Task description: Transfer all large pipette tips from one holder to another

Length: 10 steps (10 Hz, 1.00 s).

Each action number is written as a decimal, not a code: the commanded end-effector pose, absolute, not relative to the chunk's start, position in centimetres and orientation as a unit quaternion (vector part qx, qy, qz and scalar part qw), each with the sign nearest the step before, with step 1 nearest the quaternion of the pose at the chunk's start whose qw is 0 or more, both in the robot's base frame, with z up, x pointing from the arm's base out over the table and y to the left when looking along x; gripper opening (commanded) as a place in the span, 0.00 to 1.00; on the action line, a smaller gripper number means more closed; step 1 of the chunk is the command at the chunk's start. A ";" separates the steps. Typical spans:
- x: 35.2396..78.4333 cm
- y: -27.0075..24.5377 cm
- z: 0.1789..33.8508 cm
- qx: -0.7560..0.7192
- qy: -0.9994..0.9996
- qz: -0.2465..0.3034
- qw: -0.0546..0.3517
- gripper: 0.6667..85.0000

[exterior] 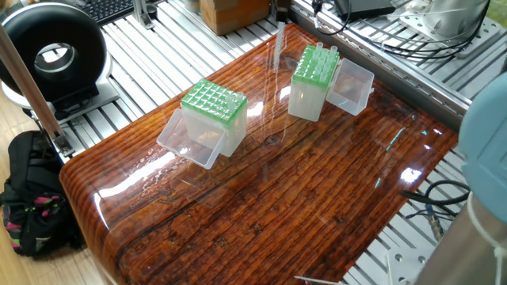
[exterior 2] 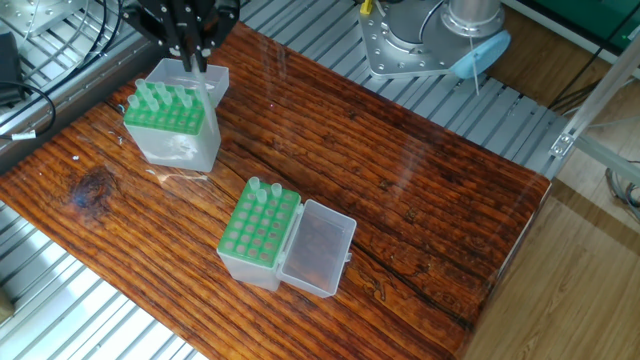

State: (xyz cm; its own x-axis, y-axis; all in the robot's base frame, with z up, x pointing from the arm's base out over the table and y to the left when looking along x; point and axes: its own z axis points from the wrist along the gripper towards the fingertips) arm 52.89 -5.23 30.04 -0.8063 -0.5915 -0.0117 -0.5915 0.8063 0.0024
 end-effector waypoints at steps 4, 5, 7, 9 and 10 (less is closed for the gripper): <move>51.2 -8.6 29.0 -0.280 0.960 0.013 0.028 0.10; 50.7 -9.6 29.2 -0.291 0.956 0.017 0.026 0.11; 50.5 -10.6 29.0 -0.295 0.955 0.015 0.028 0.11; 51.1 -11.2 29.3 -0.295 0.955 0.009 0.035 0.11; 51.9 -11.6 29.3 -0.295 0.955 0.000 0.044 0.11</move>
State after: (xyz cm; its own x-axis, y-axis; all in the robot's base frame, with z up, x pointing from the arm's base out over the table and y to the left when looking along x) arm 51.09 -10.67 29.13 -0.8273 -0.5590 -0.0550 -0.5595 0.8288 -0.0072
